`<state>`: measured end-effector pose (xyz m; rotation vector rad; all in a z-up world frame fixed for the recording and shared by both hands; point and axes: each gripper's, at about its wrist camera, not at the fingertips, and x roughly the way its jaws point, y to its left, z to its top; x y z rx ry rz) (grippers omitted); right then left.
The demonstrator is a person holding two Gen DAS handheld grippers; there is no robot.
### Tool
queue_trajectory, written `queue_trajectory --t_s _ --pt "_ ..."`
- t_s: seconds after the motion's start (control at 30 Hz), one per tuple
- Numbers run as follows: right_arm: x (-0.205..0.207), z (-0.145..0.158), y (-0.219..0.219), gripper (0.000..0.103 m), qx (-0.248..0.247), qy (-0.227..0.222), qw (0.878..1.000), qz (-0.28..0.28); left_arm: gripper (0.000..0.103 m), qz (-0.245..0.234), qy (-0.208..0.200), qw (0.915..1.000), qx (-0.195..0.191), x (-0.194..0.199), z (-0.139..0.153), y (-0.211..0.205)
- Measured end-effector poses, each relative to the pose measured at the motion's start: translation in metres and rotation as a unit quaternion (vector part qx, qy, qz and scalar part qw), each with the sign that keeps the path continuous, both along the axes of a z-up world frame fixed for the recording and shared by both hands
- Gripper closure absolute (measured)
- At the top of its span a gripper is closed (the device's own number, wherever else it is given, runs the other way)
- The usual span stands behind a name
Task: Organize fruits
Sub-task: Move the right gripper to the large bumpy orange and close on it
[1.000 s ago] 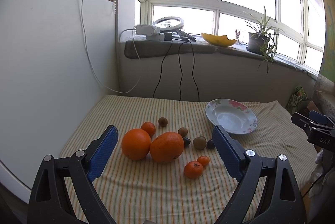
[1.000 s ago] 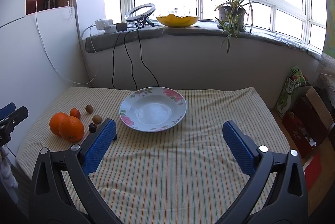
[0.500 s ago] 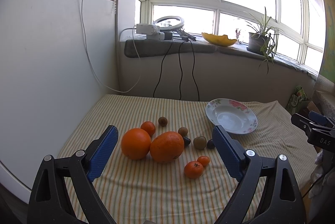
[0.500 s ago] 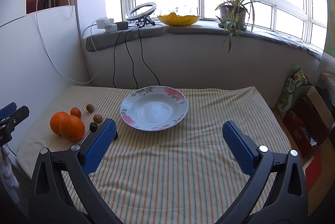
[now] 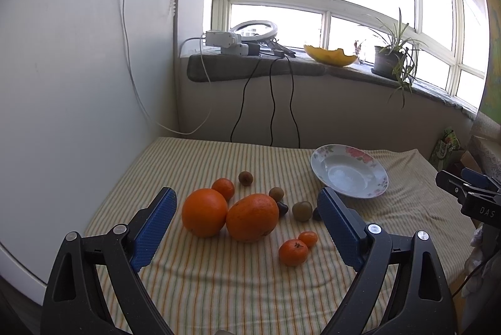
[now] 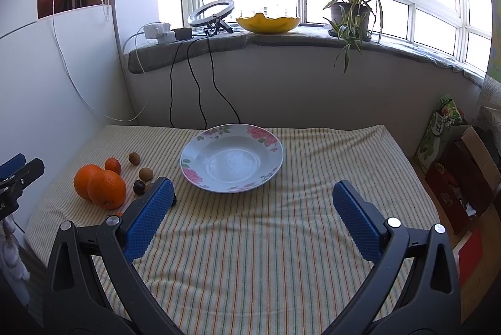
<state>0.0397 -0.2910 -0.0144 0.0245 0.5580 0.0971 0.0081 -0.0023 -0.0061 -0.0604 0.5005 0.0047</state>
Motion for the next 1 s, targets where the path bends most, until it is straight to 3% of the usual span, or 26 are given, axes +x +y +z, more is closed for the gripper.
queue_trajectory --t_s 0.33,0.63,0.83,1.0 --pt "0.008 -0.005 0.005 0.000 0.010 0.006 1.000 0.023 0.012 0.017 0.019 0.9995 -0.020 0.004 -0.013 0.024" --pt "0.022 -0.009 0.025 0.000 0.026 0.016 0.996 0.080 0.013 0.015 0.048 0.9971 -0.058 0.008 -0.031 0.041" --pt "0.039 -0.015 0.050 0.000 0.044 0.043 0.988 0.142 0.016 0.000 0.078 0.9923 -0.097 0.016 -0.049 0.043" --pt "0.060 -0.025 0.077 0.000 0.067 0.087 0.973 0.201 0.020 -0.011 0.100 0.9870 -0.125 0.022 -0.061 0.042"
